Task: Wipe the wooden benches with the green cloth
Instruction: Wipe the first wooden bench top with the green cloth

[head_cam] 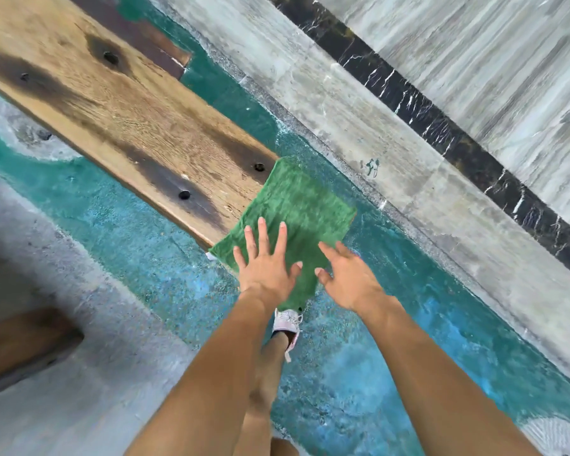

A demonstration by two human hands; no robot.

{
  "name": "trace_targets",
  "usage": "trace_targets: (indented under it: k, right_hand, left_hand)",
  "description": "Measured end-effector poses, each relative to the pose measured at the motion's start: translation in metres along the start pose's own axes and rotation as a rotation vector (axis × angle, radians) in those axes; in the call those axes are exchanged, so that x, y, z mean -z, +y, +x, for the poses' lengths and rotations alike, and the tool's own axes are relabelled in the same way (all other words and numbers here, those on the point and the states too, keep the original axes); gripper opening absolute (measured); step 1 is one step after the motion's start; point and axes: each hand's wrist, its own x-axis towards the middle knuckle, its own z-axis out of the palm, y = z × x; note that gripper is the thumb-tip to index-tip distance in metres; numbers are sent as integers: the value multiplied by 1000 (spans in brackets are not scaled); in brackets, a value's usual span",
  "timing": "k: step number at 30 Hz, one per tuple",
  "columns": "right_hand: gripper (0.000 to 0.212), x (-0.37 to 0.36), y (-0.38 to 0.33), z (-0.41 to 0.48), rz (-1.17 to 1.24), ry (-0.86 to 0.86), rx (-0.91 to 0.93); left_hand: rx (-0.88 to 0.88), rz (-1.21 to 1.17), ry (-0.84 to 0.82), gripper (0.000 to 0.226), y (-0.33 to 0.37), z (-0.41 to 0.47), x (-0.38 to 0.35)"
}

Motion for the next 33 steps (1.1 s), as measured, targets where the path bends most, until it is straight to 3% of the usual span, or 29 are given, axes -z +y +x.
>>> trace_targets:
  k: [5,6,10,16,20,22,23,25,26,33]
  right_hand:
    - [66,29,4,38,-96,15,12]
    - [67,40,-5,56,-185,-49,107]
    - [70,67,-23,90,-296,-21,305]
    - [76,99,-9,138,-494,-29,413]
    - [79,101,-1,164,-635,-138,551]
    - [80,91,20,158,-669,-228,535]
    - [80,101,13,180,-692,-163,650]
    - [80,100,17,191,-708,-167,651]
    - [79,104,14,205,-691,-111,713]
    - [77,80,34,224,-767,26,847]
  left_hand:
    - [29,-50,21,89,12,27,15]
    - [136,-114,2,89,9,28,15]
    - [320,-169,5,89,1,36,23]
    - [405,-233,73,86,33,64,24]
    - [601,-365,109,86,47,56,-1]
    - [653,-431,61,85,61,41,-23]
    - [720,-457,173,84,62,56,-21]
    - [757,-473,187,82,63,57,-29]
    - [770,-478,272,82,62,66,-29]
    - [797,-422,385,80,95,79,-72]
